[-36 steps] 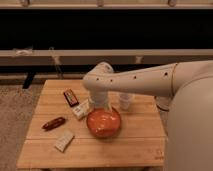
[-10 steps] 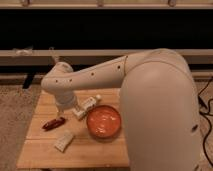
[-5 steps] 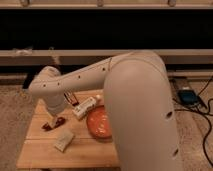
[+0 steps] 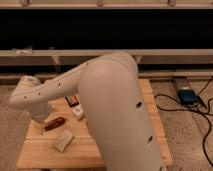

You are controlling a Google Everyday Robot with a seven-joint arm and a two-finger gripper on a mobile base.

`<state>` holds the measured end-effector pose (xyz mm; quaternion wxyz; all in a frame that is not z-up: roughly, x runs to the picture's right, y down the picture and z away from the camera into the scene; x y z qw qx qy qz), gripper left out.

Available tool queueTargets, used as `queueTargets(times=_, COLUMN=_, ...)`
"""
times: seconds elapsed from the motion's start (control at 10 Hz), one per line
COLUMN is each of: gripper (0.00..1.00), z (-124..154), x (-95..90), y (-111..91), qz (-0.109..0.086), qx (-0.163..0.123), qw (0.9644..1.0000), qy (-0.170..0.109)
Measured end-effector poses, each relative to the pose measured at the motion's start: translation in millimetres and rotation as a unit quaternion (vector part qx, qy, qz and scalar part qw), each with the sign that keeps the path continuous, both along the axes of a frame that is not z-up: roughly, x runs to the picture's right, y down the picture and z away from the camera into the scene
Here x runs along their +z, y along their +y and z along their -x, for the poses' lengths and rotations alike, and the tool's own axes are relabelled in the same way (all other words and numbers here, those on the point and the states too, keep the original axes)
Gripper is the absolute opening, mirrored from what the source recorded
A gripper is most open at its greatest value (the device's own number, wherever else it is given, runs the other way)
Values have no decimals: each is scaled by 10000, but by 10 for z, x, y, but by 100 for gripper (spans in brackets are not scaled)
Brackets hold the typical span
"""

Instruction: Place the pepper in the ceramic bowl

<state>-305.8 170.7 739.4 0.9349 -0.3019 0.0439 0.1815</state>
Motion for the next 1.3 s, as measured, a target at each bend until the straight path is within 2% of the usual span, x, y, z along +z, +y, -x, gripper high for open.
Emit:
queueTargets(times=0.2, gripper=80, z=191, x=152, y=102, qz=38, qx=-133, qw=9999, qy=-90)
queueTargets(times=0.4, gripper=80, z=322, x=304, y=86, qz=58, qx=-155, qw=9998, qy=-110)
queueTargets(times=0.7, gripper=80, z=253, x=558, y=-30, qz=86, qx=-109, qw=9999, qy=12)
queueTargets(times=0.9, gripper=80, z=185, x=730, y=31, qz=81, qx=-143, qw=9998, qy=139)
queueTargets(times=1.2, gripper=80, z=81, x=921, y=90, qz=80, qx=-28, qw=9993, qy=374)
queueTargets(times=1.3, gripper=76, z=65, x=971, y=112, qz=67, qx=0, qw=9990, qy=435)
